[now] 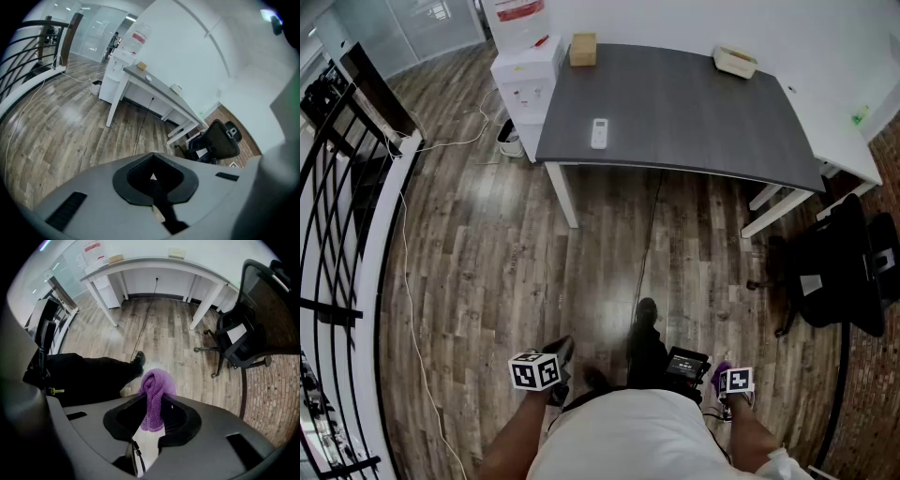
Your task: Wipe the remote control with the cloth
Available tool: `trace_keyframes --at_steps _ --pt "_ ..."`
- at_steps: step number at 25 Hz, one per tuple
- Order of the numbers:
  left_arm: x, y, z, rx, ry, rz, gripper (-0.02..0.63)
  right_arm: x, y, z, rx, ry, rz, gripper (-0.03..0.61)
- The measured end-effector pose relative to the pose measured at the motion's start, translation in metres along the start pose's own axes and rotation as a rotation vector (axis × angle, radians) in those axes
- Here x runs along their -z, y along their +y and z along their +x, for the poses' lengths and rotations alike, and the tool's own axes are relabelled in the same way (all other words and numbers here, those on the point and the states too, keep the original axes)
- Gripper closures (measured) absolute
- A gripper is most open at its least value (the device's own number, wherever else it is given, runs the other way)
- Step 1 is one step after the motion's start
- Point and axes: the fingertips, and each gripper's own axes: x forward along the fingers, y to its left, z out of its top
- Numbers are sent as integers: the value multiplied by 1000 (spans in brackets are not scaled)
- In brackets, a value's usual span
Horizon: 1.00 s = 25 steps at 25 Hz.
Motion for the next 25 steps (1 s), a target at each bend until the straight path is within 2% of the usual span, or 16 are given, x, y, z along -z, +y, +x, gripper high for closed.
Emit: trace_keyframes --at_steps 6,9,15,18,20,23,25 --pt "-97 -37 66 -8 -52 23 612 -150 -41 6 -23 -90 -57 488" --pt "-144 -52 91 -50 -79 34 612 -230 -61 -7 -26 -133 -99 488" --pt "-199 -66 129 -125 -81 35 612 -350 -89 -35 -21 -227 -188 488" --pt "-224 -59 141 -139 -76 49 612 -401 -82 -57 -21 -303 -246 488" --pt "-248 -56 152 -110 -77 68 612 -443 -67 -77 -25 -375 -295 488" --pt "-288 -50 171 -49 -81 106 612 -509 -32 -114 -35 -492 -386 488" --pt "-318 -41 181 -40 -94 150 612 -552 3 -139 -49 -561 -452 488"
